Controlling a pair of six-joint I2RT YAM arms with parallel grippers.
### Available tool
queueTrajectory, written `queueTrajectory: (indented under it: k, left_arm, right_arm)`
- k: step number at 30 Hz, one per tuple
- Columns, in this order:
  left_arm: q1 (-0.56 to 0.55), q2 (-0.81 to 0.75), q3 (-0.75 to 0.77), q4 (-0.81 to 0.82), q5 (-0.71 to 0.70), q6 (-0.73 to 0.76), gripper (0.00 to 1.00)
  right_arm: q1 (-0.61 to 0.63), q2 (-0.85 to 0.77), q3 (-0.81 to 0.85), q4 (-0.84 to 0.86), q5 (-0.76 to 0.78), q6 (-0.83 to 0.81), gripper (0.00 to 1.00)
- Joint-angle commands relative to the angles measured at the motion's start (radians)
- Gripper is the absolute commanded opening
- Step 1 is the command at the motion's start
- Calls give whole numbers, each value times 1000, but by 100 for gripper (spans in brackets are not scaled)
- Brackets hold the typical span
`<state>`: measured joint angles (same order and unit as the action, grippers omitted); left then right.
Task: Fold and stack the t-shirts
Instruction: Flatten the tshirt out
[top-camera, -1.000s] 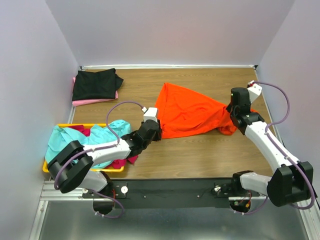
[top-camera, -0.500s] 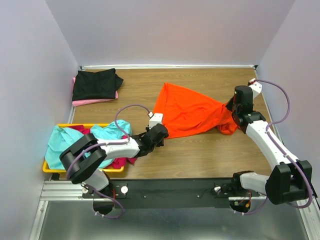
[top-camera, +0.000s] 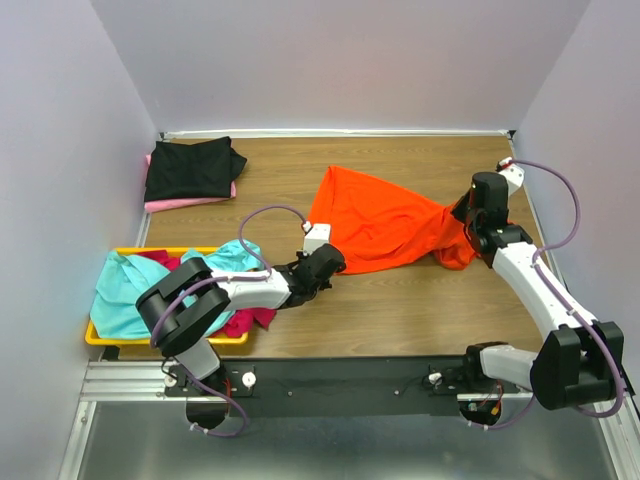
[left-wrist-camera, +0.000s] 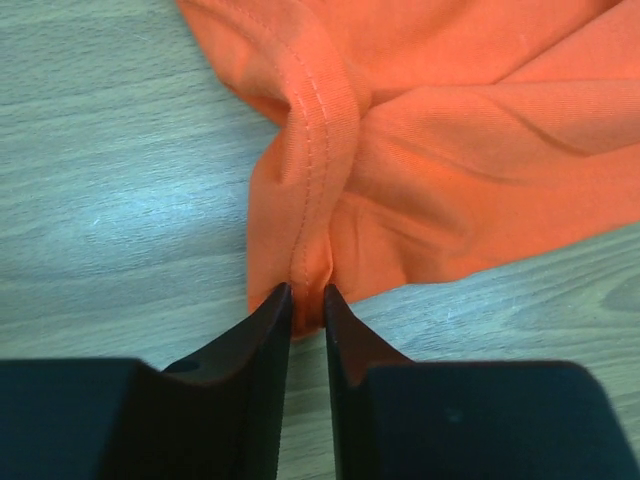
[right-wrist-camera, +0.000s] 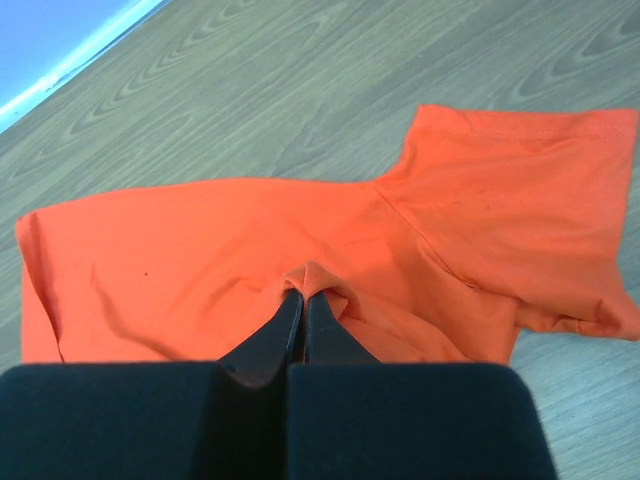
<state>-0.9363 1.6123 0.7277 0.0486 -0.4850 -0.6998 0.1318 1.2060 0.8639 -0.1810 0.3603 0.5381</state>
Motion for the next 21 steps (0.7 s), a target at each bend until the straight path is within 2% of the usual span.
queueTrajectory:
  k: [1,3,9,14,18,21]
  left_arm:
    - [-6,-2,-2,-47,-55,-32,25]
    - [-6,-12,-11,-47,-60,-33,24]
    - [-6,-34,-22,-67,-75,-38,0]
    - [17,-141,-17,-73,-113,-14,0]
    - [118,-375,-50,11,-95,63,0]
    - [293,-541,-123,173,41,129,0]
  right_arm:
    - [-11,-22,-16,23,-18,-10,1]
    - [-12,-28,-17,23,-17,-10,1]
    - [-21,-42,-20,21,-17,-15,1]
    - [-26,-66,-6,21,-20,-35,1]
    - [-27,-57,35,20,-53,-47,1]
    - [-29,-19,64,17,-87,-53,1]
